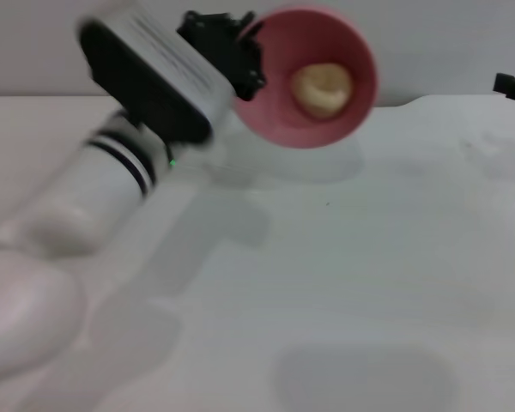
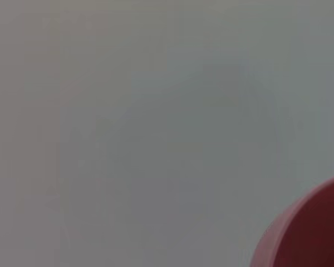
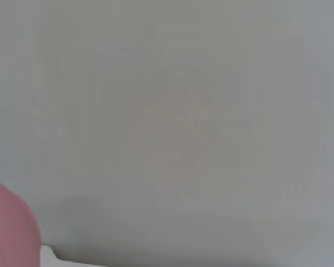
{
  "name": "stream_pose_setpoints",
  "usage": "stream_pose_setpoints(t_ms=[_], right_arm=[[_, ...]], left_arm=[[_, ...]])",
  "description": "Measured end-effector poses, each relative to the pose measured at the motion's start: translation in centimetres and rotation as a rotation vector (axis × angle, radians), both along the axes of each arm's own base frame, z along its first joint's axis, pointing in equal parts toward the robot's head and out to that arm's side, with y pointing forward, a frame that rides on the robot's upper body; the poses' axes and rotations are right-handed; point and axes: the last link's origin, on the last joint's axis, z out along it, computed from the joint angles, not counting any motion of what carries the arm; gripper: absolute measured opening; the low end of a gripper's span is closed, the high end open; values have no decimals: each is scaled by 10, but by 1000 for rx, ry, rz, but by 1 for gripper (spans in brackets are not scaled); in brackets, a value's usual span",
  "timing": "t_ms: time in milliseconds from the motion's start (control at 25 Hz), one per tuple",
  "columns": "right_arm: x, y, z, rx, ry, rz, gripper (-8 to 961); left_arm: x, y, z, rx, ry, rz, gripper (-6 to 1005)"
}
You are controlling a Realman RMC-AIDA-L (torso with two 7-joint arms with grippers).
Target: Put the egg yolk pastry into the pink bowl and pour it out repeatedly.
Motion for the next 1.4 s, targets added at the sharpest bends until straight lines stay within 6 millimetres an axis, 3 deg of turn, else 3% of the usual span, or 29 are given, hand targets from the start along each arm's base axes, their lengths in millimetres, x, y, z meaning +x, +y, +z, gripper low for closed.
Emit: stream_pose_setpoints(t_ms=[240, 400, 800, 960, 1080, 1240, 1400], right_arm=[[0, -3, 0, 5, 45, 4, 455], [-3, -4, -2, -13, 54, 19, 456], [-3, -7, -8, -37, 69, 20, 459], [-5, -8, -11, -52, 76, 32, 460], [-6, -8, -15, -70, 77, 48, 461], [-10, -10, -21, -99, 57, 94, 462], [-21, -7, -33, -152, 33, 139, 463]], left_arm=[[8, -22, -42, 163, 241, -360, -2], [7, -29, -55, 235, 484, -538, -1], [3, -29, -62, 280, 670, -633, -1], [2, -23, -57, 280, 623, -564, 0], [5, -12, -46, 282, 476, -415, 0], [6, 15, -12, 288, 194, -121, 0], [-12, 49, 26, 163, -7, 134, -1]])
